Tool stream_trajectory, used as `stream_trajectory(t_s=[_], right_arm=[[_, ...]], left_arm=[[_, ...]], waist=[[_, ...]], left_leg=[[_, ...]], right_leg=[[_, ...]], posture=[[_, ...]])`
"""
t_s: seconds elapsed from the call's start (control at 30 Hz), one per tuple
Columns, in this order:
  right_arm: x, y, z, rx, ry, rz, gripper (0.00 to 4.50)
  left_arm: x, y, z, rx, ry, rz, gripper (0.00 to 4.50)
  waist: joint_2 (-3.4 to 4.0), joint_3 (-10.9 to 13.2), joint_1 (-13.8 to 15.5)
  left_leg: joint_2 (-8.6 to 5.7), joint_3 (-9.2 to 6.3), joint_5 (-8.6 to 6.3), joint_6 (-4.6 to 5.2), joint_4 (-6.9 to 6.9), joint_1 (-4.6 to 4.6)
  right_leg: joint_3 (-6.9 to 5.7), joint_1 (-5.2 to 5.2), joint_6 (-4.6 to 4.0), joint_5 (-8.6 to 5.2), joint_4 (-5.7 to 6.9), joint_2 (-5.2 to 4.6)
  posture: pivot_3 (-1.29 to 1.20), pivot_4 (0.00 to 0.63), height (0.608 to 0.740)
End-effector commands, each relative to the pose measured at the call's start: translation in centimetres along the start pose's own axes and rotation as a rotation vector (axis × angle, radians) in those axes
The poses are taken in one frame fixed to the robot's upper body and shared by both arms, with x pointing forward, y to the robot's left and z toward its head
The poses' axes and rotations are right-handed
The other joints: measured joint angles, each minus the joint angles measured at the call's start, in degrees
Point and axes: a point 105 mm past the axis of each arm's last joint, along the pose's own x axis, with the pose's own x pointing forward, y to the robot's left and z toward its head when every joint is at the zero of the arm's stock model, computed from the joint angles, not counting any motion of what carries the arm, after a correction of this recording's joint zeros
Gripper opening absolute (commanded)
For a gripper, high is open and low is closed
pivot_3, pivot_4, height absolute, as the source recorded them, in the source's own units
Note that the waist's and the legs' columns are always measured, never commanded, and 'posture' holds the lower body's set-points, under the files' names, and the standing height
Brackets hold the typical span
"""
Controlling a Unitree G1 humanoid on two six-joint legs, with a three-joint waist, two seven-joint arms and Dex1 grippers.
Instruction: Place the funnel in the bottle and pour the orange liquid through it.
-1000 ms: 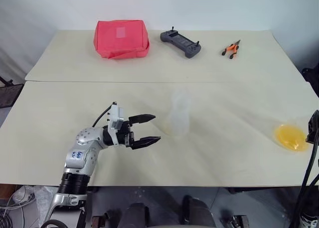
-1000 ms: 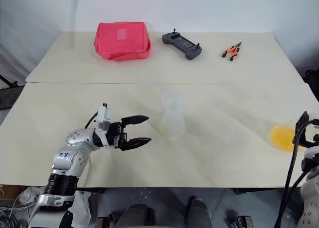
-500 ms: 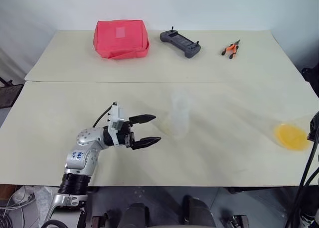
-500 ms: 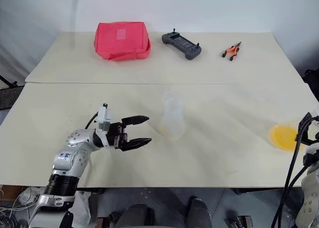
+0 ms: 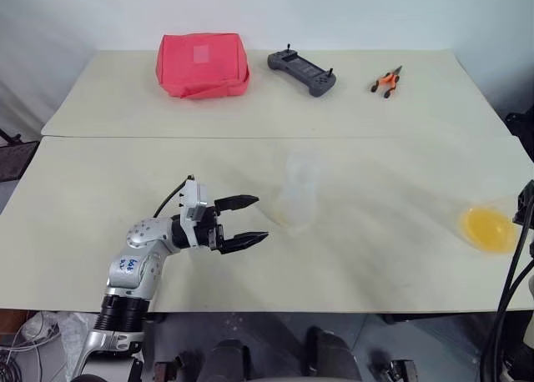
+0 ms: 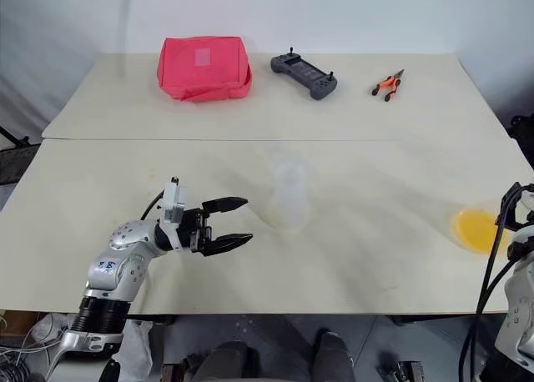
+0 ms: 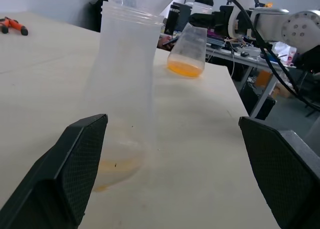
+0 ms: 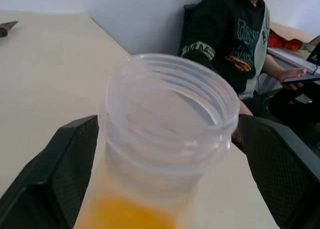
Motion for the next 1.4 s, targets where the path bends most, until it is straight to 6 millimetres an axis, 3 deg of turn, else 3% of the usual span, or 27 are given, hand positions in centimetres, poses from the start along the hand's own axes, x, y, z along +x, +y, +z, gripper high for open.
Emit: stream_trajectory(t_s=[0.03, 0.1, 0.13, 0.37, 0.5, 0.67, 1.0, 1.17, 1.4], right_arm=[[-0.2, -0.4, 1.6, -0.016, -0.074, -0.011, 3.55], [-0.5, -0.2, 1.6, -0.015, -0.079, 0.005, 2.91], [-0.6, -0.1, 1.5, -0.014, -0.08, 0.01, 2.79], [-1.5, 1.9, 3.0, -0.002, -0.124, 0.088, 2.79], [-2.5, 6.2, 5.7, -0.08, -0.214, 0.251, 2.79], [-4.0, 11.6, 7.1, -0.219, -0.303, 0.476, 2.79], [-6.3, 18.3, 11.0, -0.492, -0.588, 0.71, 2.79], [-9.1, 21.2, 11.6, -0.604, -0.726, 0.881, 2.79], [-11.5, 23.6, 11.9, -0.743, -0.862, 0.982, 2.79]], left_arm=[[-0.1, -0.3, 1.0, 0.035, -0.025, -0.007, 4.5], [-0.3, -0.3, 1.0, 0.037, -0.022, -0.003, 4.5], [-0.4, -0.3, 0.9, 0.037, -0.02, -0.002, 4.5], [-0.9, -0.1, 0.6, 0.038, -0.013, -0.008, 4.5], [-1.3, 0.4, 0.4, 0.043, -0.006, -0.026, 4.5], [-1.3, 1.6, 0.4, 0.076, -0.022, -0.045, 4.5], [-1.3, 2.2, 1.2, 0.109, -0.056, -0.082, 4.5], [-1.4, 2.3, 1.6, 0.12, -0.08, -0.098, 4.5], [-1.5, 2.9, 2.1, 0.141, -0.066, -0.12, 4.5]], waist=[[0.0, 0.0, 0.01], [0.0, 0.0, 0.03], [0.0, 0.0, 0.03], [0.1, 0.05, -0.04], [0.27, 0.05, -0.15], [0.3, 0.06, -0.22], [0.29, 0.06, -0.07], [0.25, 0.09, -0.16], [0.18, 0.13, -0.16]], left_leg=[[0.0, 0.0, 0.0, 0.0, 0.0, 0.0], [0.0, 0.01, 0.0, 0.0, 0.0, -0.01], [0.0, 0.0, 0.0, 0.0, 0.0, 0.0], [0.0, 0.0, 0.0, 0.0, 0.0, 0.0], [0.0, 0.01, 0.0, 0.0, 0.0, 0.0], [0.01, 0.01, 0.0, 0.0, -0.01, -0.02], [-0.03, 0.05, -0.01, 0.02, -0.06, -0.18], [-0.03, 0.05, -0.01, 0.02, -0.05, -0.24], [-0.03, 0.03, -0.01, 0.02, -0.03, -0.28]], right_leg=[[0.0, 0.0, 0.0, 0.0, 0.0, 0.0], [0.0, 0.0, 0.01, 0.0, -0.01, 0.0], [0.0, 0.0, 0.01, 0.0, -0.01, 0.0], [0.0, 0.0, 0.0, 0.0, -0.01, 0.0], [0.0, -0.01, 0.0, 0.0, -0.01, 0.0], [0.0, -0.06, 0.0, 0.0, -0.01, 0.03], [-0.02, -0.18, 0.07, 0.04, -0.19, 0.02], [-0.05, -0.18, 0.12, 0.06, -0.27, 0.02], [-0.08, -0.18, 0.13, 0.07, -0.29, 0.02]], posture=[[0.0, 0.15, 0.74], [0.0, 0.15, 0.74], [0.0, 0.15, 0.74], [0.0, 0.15, 0.74], [0.0, 0.15, 0.74], [0.0, 0.15, 0.74], [0.0, 0.15, 0.74], [0.0, 0.15, 0.74], [0.0, 0.15, 0.74]])
